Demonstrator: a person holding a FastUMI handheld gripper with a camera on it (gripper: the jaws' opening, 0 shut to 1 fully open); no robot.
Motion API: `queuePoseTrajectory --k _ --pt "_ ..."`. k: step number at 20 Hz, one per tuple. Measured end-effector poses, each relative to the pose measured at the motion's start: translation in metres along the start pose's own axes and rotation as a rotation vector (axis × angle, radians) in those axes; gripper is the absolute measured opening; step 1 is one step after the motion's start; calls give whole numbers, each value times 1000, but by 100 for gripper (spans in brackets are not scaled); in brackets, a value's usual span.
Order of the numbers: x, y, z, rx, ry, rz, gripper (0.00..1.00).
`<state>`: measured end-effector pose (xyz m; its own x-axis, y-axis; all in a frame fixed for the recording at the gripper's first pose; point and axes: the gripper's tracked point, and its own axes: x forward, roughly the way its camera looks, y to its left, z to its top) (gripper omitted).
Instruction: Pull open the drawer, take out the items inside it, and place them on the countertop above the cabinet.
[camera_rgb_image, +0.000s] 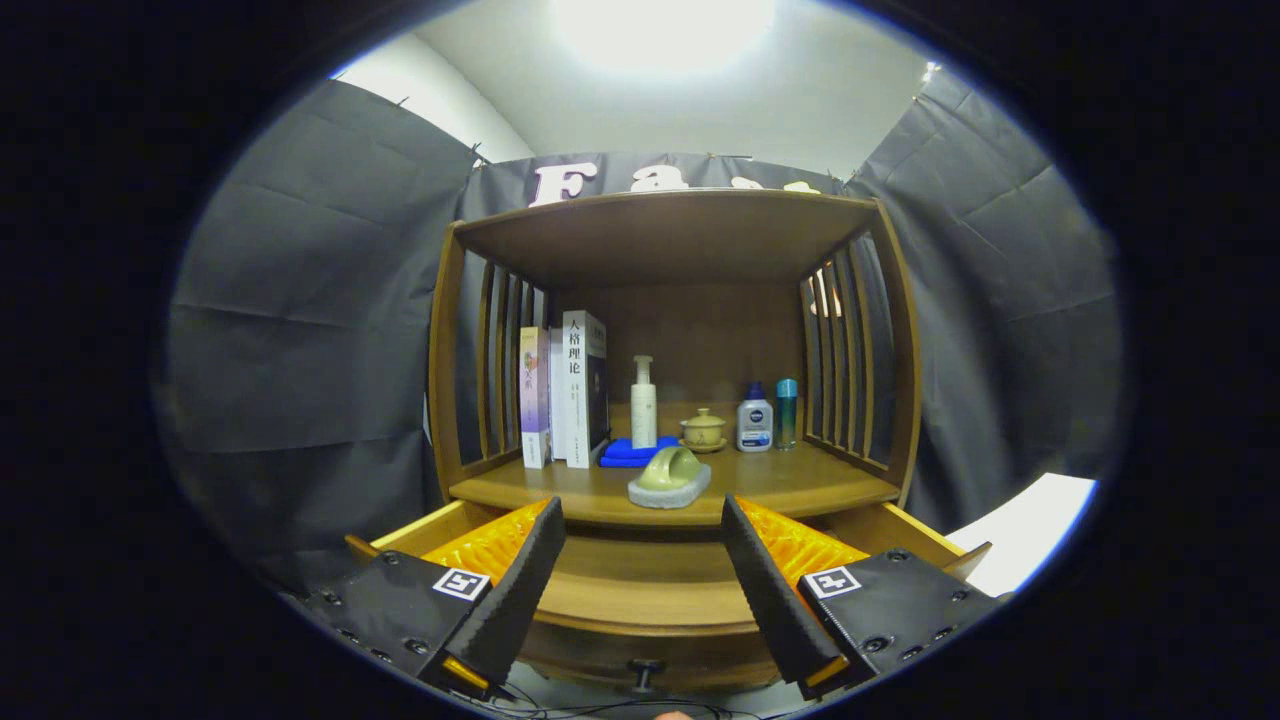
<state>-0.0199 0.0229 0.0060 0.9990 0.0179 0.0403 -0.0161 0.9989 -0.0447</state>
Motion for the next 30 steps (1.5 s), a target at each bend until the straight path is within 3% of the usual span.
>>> queuePoseTrajectory --k 11,18,24,30 --pt "-37 6 -91 -37 103 4 99" --pt "-36 12 -139 -41 176 13 99" --pt "-25 2 -161 -29 232 -35 97" --pt "-21 1 -159 -63 195 -71 96"
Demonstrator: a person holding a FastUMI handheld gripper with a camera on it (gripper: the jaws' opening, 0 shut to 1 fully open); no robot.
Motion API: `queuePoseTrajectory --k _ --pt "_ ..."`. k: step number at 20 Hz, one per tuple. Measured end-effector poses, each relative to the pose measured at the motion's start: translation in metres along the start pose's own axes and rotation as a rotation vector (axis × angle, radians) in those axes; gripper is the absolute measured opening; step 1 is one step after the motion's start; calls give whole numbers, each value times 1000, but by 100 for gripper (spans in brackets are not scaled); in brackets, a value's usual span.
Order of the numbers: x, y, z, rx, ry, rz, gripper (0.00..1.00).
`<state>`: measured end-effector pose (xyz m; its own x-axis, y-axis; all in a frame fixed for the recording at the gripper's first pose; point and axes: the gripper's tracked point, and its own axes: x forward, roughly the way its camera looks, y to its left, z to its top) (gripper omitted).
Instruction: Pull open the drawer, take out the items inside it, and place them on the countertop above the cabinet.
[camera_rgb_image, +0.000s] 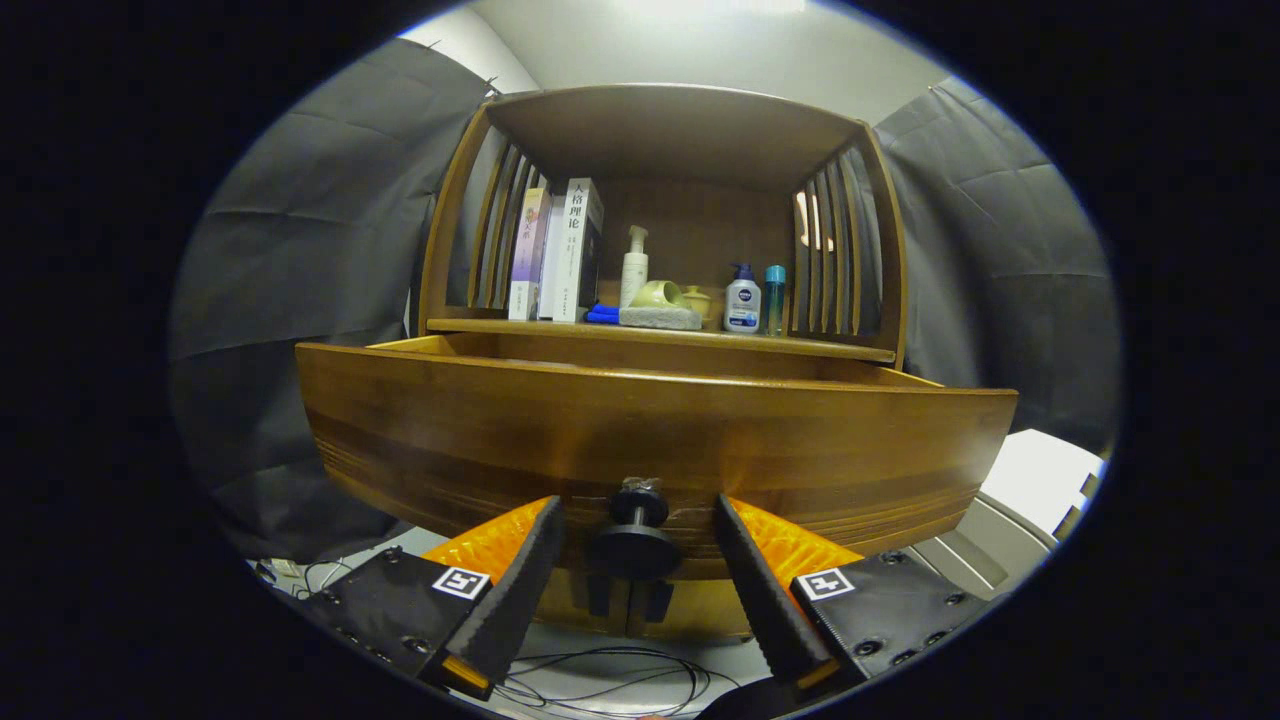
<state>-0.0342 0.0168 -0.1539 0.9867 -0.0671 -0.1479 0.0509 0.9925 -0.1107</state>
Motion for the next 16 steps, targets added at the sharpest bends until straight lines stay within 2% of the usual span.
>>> queuePoseTrajectory --k 10,16 --pt "42 -1 14 46 10 -23 99" --pt "67 -3 18 23 16 -28 99"
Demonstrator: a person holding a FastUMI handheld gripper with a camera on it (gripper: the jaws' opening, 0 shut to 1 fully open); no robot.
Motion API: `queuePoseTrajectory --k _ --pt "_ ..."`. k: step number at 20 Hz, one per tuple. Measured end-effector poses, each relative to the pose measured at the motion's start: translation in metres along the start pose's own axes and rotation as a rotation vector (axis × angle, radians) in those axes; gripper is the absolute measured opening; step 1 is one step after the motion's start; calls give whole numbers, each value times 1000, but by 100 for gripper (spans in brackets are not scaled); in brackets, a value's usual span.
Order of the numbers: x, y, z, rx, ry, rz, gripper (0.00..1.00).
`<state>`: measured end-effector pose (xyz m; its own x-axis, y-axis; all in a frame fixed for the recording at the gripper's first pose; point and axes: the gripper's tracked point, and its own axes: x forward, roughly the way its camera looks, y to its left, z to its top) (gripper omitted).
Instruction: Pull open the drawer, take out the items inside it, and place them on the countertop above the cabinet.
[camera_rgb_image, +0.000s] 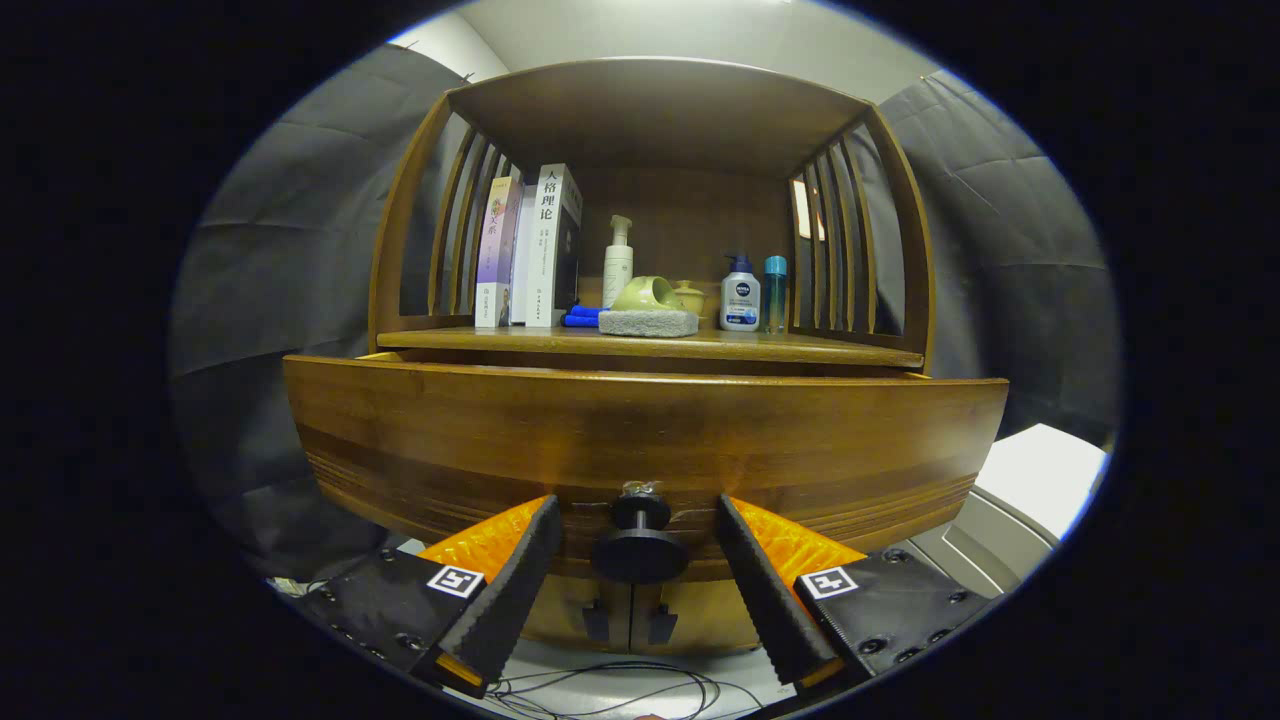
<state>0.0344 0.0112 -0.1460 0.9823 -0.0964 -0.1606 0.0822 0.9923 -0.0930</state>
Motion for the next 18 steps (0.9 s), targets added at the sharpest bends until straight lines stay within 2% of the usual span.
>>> queuePoseTrajectory --k 18 --pt "69 -1 10 2 -18 -4 99"
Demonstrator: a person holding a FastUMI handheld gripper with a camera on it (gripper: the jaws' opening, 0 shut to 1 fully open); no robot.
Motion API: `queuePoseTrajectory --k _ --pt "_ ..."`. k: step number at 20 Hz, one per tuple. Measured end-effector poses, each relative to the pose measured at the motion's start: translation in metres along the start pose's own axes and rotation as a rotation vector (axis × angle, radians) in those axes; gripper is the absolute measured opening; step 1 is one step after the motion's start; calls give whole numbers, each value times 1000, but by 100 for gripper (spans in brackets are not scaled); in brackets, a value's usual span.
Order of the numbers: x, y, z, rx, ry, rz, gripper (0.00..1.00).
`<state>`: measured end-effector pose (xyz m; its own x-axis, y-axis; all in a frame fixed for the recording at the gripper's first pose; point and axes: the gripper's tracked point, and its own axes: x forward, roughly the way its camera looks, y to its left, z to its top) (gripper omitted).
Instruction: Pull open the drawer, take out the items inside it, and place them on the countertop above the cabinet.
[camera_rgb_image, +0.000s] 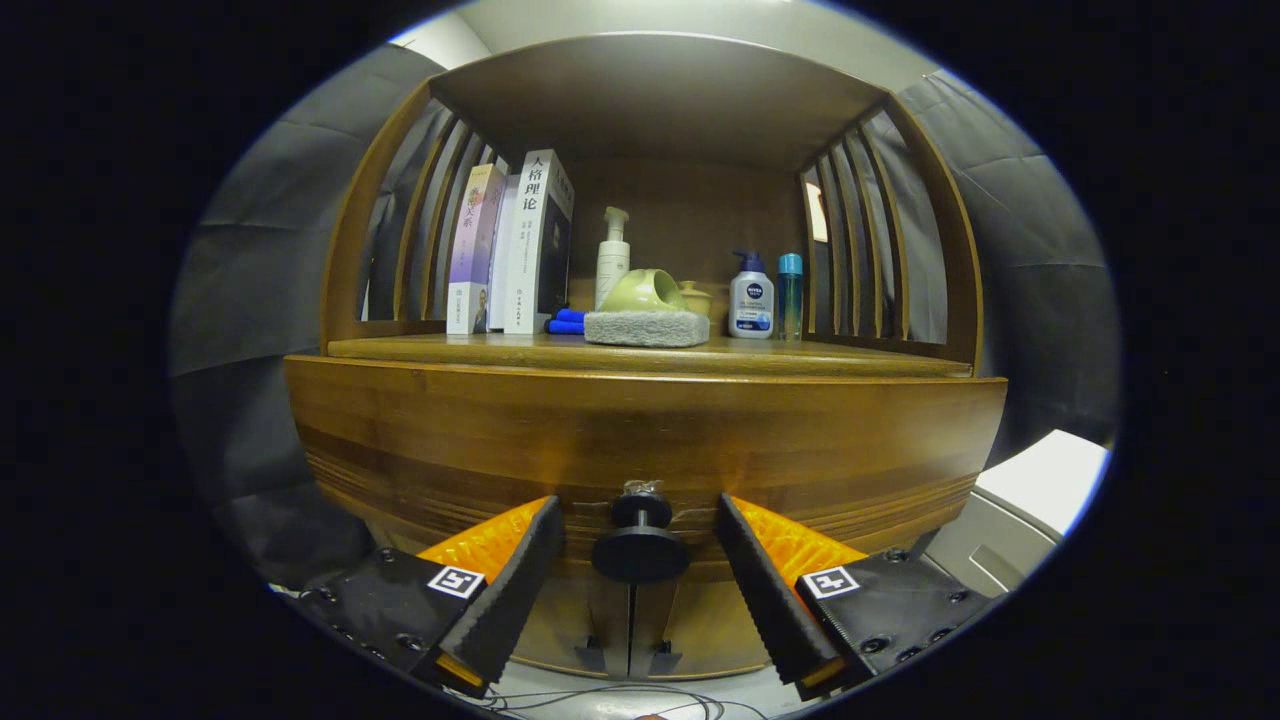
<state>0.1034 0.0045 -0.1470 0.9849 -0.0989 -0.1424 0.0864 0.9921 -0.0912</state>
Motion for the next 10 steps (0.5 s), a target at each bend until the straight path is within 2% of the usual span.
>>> queuePoseTrajectory --k 10 --pt "25 2 2 -10 -16 -21 98"
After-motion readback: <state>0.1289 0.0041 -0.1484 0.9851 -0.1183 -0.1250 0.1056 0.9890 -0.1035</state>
